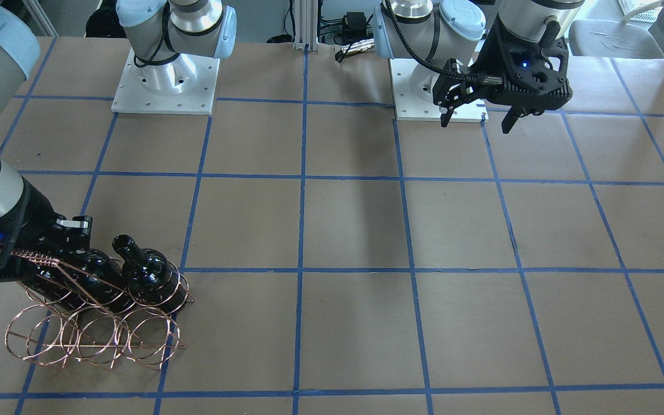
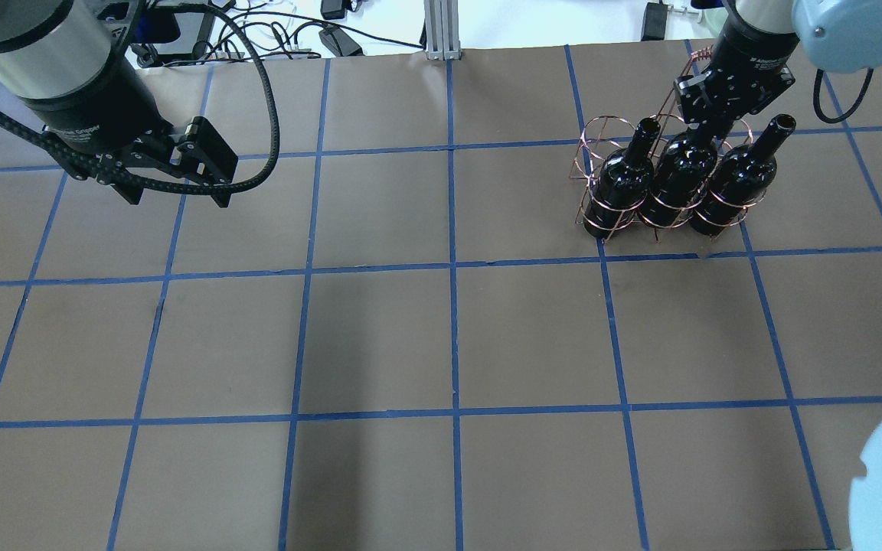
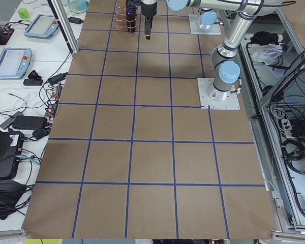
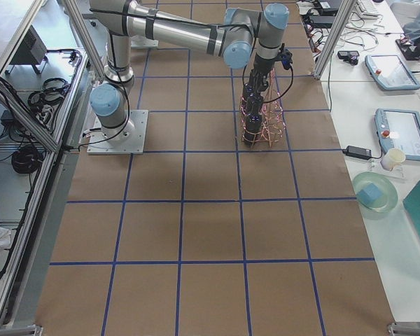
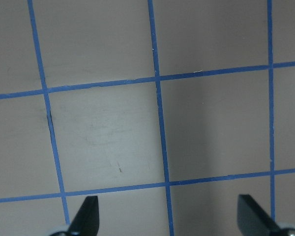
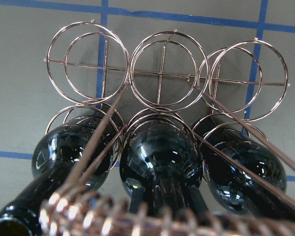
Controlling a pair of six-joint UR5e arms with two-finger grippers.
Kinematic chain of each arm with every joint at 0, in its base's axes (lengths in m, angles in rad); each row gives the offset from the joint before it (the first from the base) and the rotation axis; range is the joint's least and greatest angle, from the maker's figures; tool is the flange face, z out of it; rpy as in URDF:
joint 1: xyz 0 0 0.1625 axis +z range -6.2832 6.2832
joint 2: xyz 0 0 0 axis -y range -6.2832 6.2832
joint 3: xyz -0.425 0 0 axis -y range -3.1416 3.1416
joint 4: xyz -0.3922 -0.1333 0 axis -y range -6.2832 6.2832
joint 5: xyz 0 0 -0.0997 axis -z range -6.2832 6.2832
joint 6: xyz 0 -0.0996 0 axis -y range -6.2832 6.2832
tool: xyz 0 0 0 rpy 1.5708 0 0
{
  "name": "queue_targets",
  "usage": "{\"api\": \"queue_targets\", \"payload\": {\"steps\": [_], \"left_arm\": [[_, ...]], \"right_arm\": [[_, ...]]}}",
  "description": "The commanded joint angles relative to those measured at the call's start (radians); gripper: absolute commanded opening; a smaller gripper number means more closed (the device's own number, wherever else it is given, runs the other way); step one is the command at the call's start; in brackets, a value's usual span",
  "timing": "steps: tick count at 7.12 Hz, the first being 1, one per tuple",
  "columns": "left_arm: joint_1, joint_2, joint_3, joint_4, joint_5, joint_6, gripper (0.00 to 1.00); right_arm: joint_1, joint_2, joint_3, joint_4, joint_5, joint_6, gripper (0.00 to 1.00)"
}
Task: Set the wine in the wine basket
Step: 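Lower the held bottle into the empty rack slot with the right gripper, then open the right gripper and raise it off the bottle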
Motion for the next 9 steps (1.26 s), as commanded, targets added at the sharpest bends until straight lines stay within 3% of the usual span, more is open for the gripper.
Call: {"api": "queue_targets", "payload": {"steps": [1,2,6,9], "left_arm": [[0.000,0.000,0.000,0.003,0.004,0.001,1.00],[-0.002,-0.001,0.000,0.003,0.002,0.001,1.00],[-0.009,-0.001,0.002,0.010,-0.004,-0.008,1.00],[-0.011,0.009,0.002,0.009,0.004,-0.007,1.00]], "right_arm": [[0.004,-0.008,0.001,0.003,0.000,-0.001,0.89],[0.012,-0.029,-0.007,0.007,0.000,0.002,0.99],[0.061,-0.324,-0.001,0.270,0.003,0.144,1.00],[0.185,-0.367,0.073,0.280,0.004,0.302,0.99]]}}
